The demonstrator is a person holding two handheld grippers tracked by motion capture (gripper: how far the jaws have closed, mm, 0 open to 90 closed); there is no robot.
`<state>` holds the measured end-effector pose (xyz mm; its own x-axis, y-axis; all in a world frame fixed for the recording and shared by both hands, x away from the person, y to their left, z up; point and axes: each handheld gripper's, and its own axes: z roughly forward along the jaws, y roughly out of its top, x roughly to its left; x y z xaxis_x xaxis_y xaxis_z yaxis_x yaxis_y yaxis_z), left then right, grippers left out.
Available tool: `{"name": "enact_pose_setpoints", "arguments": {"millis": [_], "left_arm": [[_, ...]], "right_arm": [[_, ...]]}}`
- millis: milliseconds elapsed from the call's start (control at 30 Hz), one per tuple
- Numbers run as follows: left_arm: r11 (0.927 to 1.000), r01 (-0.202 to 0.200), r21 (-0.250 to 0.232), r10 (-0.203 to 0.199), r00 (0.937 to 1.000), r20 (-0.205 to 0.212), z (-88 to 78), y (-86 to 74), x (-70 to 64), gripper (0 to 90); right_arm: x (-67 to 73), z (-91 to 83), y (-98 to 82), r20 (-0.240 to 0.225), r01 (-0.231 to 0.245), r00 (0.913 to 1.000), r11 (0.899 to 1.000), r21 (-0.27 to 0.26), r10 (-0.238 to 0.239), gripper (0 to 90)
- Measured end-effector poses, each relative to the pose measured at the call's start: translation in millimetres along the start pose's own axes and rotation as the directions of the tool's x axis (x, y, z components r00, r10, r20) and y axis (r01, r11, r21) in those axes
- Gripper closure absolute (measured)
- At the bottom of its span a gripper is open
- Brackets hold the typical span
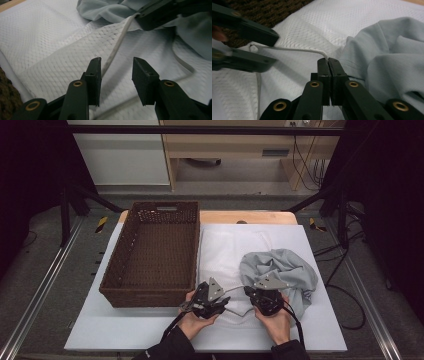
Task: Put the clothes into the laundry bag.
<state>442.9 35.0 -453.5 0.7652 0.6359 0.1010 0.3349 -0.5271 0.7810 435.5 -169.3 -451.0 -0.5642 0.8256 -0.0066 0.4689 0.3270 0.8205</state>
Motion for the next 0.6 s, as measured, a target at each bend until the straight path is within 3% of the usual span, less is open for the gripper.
{"name": "enact_pose_setpoints", "arguments": {"millis": [267, 500, 600], "left_arm": [[0.9996, -0.028, -0.008, 0.027, 0.9991, -0.032, 20.3, 16.7, -5.0, 62.0], [0.9996, 0.004, 0.029, -0.004, 0.9999, 0.012, 25.7, 17.5, -3.0, 84.6], [0.9994, 0.011, 0.032, -0.012, 0.9993, 0.035, 23.6, 17.6, -3.1, 88.0]], "right_arm": [[1.4, -1.4, 0.6, -0.019, 0.001, 0.9998, 1.000, -0.007, -0.002, 88.7], [1.2, -1.7, 0.2, -0.029, 0.004, 0.9996, 1.000, -0.005, -0.004, 88.2], [2.2, -0.2, -0.1, -0.032, 0.009, 0.9995, 1.000, 0.001, -0.009, 84.9]]}}
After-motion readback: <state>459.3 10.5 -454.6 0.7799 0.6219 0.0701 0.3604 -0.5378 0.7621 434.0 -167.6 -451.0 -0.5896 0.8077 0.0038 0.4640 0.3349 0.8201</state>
